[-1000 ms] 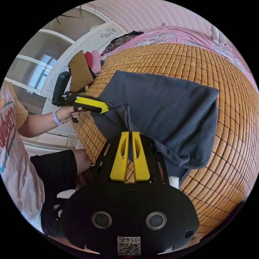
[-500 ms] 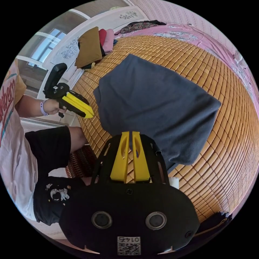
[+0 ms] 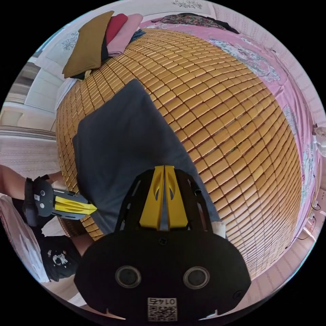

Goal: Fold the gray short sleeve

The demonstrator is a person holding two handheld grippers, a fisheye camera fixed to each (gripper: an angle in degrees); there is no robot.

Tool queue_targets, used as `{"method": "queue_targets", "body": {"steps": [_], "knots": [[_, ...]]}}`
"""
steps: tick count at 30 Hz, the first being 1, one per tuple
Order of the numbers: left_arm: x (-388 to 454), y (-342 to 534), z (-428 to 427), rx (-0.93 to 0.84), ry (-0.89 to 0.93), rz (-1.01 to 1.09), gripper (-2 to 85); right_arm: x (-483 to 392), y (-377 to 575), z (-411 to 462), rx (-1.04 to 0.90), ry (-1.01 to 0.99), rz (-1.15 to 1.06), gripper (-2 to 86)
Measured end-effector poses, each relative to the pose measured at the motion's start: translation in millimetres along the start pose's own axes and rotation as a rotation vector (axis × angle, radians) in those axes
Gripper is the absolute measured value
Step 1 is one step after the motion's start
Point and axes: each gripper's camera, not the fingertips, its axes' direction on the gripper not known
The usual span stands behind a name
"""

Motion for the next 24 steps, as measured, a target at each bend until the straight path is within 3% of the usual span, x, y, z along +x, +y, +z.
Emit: {"method": "queue_targets", "body": {"steps": [2, 7, 14, 17, 19, 24], "knots": [[2.3, 2.6, 5.7, 0.025, 0.009, -0.015, -1.0, 7.2, -7.9, 9.0, -0.025, 0.068, 0.002, -0.5], [9.3, -1.1, 16.7, 0.011, 0.007, -0.014, -1.0, 24.7, -14.9, 9.9, -0.067, -0.045, 0.006, -0.5], [13.6, 1.5, 29.3, 0.037, 0.032, 0.025, -1.0, 39.8, 13.8, 17.7, 0.063, -0.096, 0.126, -0.5], [13.9, 0.7, 32.6, 0.03, 0.05, 0.037, -0.9, 43.8, 38.6, 17.9, 0.181, -0.133, 0.232, -0.6], [13.1, 1.3, 30.4, 0.028, 0.075, 0.045, -0.8, 40.6, 77.0, 7.4, 0.366, -0.155, 0.314, -0.4], [14.9, 13.3, 6.5, 0.168, 0.116, 0.082, 0.6, 23.1, 198.9, -17.7, 0.565, -0.129, 0.56, 2.0]]}}
